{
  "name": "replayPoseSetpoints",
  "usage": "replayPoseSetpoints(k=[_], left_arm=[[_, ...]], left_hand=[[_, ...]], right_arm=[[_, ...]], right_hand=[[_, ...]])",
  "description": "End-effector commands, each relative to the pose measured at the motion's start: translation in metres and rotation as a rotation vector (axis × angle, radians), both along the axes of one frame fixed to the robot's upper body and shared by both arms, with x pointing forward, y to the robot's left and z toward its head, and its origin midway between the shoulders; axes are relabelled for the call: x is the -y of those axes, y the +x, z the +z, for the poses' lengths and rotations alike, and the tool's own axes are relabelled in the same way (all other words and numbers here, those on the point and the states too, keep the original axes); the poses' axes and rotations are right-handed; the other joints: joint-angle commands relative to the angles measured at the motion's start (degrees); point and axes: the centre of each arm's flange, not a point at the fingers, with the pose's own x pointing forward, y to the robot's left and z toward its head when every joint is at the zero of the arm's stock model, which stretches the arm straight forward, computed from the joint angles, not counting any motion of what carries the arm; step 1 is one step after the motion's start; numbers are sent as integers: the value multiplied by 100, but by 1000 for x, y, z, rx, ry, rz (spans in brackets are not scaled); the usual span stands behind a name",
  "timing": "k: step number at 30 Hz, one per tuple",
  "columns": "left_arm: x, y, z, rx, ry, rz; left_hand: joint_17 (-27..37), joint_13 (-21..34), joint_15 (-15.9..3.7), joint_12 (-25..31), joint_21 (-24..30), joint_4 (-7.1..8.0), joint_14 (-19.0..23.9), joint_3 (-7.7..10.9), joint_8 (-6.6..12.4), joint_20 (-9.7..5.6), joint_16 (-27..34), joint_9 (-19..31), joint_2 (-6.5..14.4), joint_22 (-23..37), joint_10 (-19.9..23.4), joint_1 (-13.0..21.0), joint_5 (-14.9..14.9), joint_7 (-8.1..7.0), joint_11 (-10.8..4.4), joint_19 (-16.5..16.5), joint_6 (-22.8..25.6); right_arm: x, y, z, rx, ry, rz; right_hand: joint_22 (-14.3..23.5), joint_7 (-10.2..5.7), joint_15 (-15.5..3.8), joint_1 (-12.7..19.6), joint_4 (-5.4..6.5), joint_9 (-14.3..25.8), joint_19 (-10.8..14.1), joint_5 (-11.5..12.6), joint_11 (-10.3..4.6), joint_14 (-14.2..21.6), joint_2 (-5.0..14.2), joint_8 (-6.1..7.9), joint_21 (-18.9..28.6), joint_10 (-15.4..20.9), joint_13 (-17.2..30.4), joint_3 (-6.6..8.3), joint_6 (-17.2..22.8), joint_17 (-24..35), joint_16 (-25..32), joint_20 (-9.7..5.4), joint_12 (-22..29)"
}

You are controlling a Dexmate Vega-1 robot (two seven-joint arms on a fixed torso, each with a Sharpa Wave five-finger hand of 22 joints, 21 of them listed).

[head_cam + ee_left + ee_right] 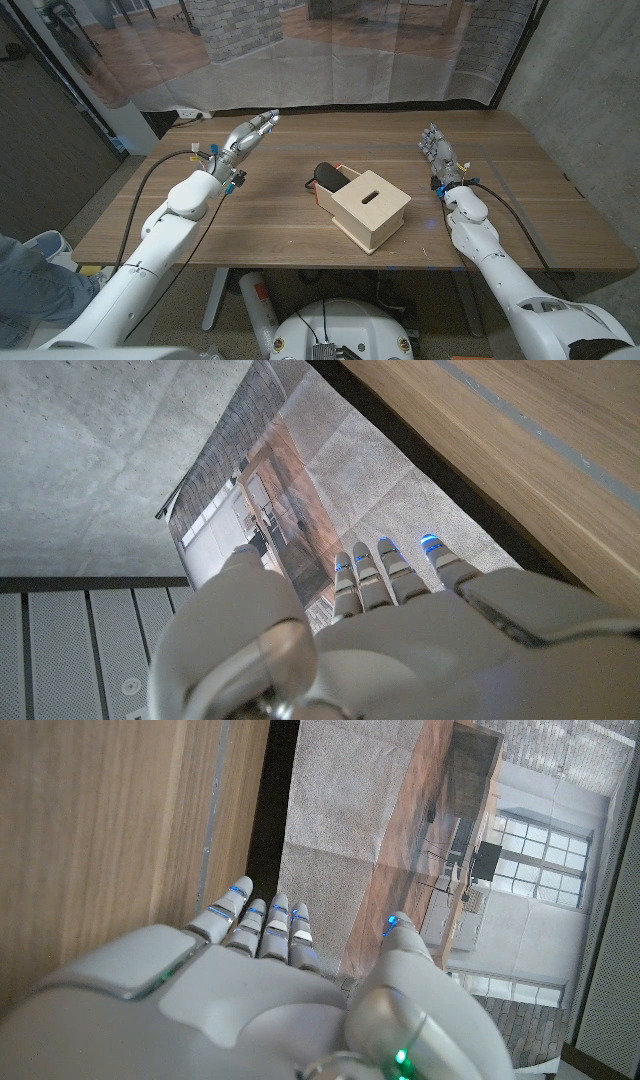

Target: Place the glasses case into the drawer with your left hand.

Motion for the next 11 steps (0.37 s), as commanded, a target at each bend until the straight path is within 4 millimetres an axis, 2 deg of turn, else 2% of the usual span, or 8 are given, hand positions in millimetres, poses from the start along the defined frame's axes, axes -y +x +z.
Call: replayPoseSetpoints(k=[1, 11], left_arm=[[-18, 8, -20, -37, -168, -22], [-21, 14, -29, -63, -210, -57]], left_hand=[[12, 9, 46, 25, 19, 35, -14, -19, 46, -26, 29, 12, 2, 18, -6, -67, -6, 79, 41, -25, 6], [8, 6, 56, 27, 15, 42, -29, -51, 55, -19, 30, 8, 1, 17, -32, -124, -11, 112, 39, -42, -4]], right_arm=[[-1, -2, 2, 0, -12, 2], [-1, -6, 3, -4, -20, -1]], right_hand=[[29, 11, 1, 23, -22, 28, 63, 7, -15, 36, 74, 25, 1, 76, 19, 22, 43, 13, 0, -121, 15], [29, 10, 4, 22, -22, 28, 64, 6, -30, 41, 75, 23, -1, 70, 20, 21, 45, 13, 0, -118, 11]])
